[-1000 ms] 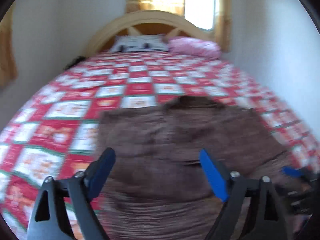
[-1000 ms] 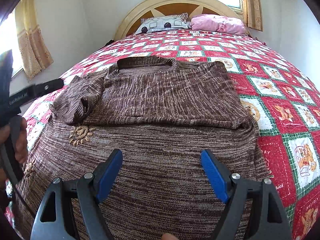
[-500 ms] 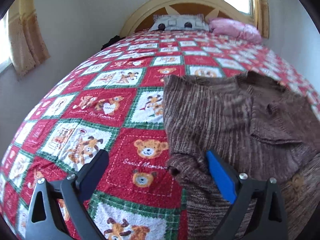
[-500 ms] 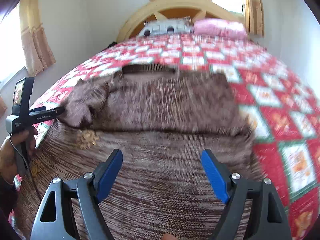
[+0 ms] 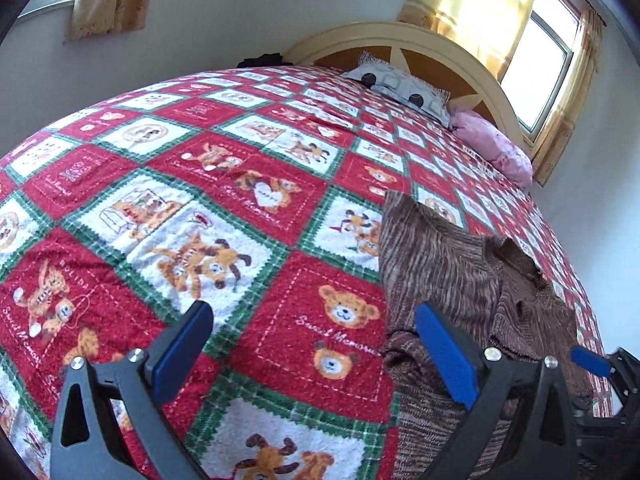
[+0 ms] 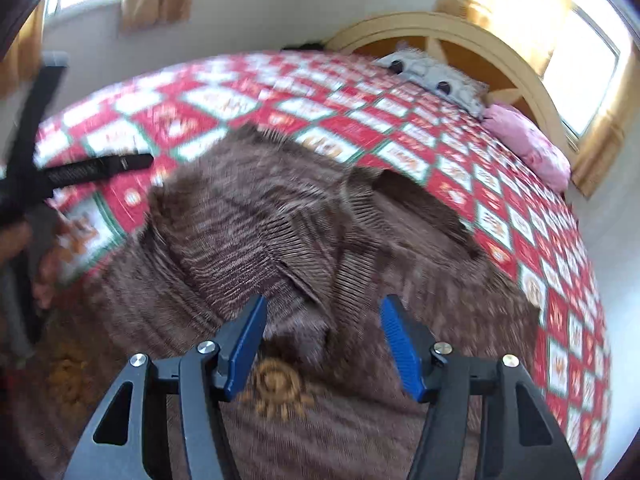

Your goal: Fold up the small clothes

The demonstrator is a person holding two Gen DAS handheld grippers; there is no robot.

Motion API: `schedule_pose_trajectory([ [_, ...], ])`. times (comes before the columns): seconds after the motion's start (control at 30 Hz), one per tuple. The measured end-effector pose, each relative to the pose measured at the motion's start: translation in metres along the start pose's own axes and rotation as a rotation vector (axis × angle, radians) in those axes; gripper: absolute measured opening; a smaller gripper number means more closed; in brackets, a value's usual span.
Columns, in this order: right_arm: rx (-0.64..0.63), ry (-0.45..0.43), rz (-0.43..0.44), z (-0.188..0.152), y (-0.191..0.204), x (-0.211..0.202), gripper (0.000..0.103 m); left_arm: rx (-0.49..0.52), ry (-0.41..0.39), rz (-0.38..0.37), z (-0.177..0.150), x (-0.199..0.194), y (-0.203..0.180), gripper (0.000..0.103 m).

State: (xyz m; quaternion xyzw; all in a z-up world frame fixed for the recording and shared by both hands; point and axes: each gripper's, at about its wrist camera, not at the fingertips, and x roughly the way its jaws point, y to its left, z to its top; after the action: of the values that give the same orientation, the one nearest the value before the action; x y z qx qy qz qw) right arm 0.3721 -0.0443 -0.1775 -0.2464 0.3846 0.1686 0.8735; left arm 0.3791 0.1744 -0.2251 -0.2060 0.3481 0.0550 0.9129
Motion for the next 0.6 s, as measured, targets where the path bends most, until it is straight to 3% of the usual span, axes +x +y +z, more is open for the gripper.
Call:
schedule_pose_trajectory([
  [0.1,-0.043,0.048,-0.036,0.004,0.007,0.025,0.06,-0.006,0.009,-0.027,0.001,0.002,0.002,0.103],
  [0.13,-0.046,0.058,-0.065,0.006,0.006,0.034,0.054,-0.011,0.01,-0.036,0.002,0.002,0.003,0.103],
  [0.2,-0.007,0.05,-0.055,0.01,-0.005,0.037,0.012,-0.018,0.019,-0.055,0.002,0.004,0.004,0.103],
  [0.3,0.094,0.011,-0.041,0.016,-0.028,0.029,0.004,-0.01,0.029,-0.065,0.002,0.006,0.002,0.103],
  [0.43,0.248,-0.002,-0.02,0.017,-0.062,0.027,0.004,0.024,0.042,-0.058,0.001,0.008,-0.004,0.103],
  [0.53,0.342,0.073,-0.011,0.006,-0.081,0.042,0.006,0.042,0.046,-0.053,0.001,0.009,-0.008,0.103],
  [0.57,0.352,0.103,-0.021,0.0,-0.084,0.047,0.016,0.043,0.047,-0.054,0.001,0.009,-0.008,0.103],
  [0.6,0.354,0.127,-0.022,-0.006,-0.087,0.05,0.038,0.044,0.048,-0.055,0.0,0.01,-0.008,0.103],
])
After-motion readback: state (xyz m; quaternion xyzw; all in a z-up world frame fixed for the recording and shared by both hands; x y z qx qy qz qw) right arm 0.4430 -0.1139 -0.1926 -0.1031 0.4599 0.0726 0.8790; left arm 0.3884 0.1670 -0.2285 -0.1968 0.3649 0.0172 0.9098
